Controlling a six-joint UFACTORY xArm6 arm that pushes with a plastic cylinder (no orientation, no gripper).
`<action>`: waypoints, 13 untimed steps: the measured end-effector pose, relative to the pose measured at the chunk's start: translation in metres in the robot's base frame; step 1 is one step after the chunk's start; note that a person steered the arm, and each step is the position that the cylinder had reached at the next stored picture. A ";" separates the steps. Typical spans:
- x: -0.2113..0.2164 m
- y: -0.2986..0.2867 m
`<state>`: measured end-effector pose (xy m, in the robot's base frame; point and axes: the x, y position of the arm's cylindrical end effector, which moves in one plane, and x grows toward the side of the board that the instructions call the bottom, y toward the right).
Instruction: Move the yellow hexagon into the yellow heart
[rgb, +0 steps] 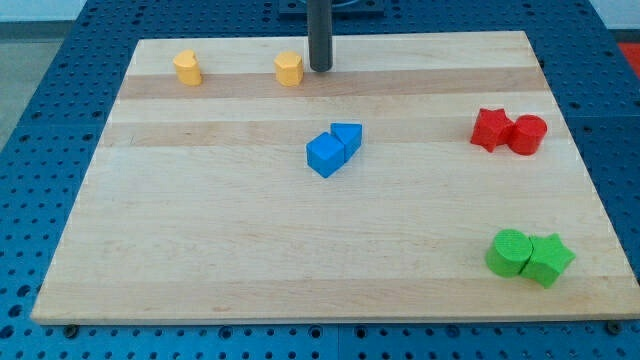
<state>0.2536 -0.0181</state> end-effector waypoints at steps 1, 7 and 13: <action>0.000 -0.012; 0.010 -0.061; 0.028 -0.123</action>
<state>0.2813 -0.1406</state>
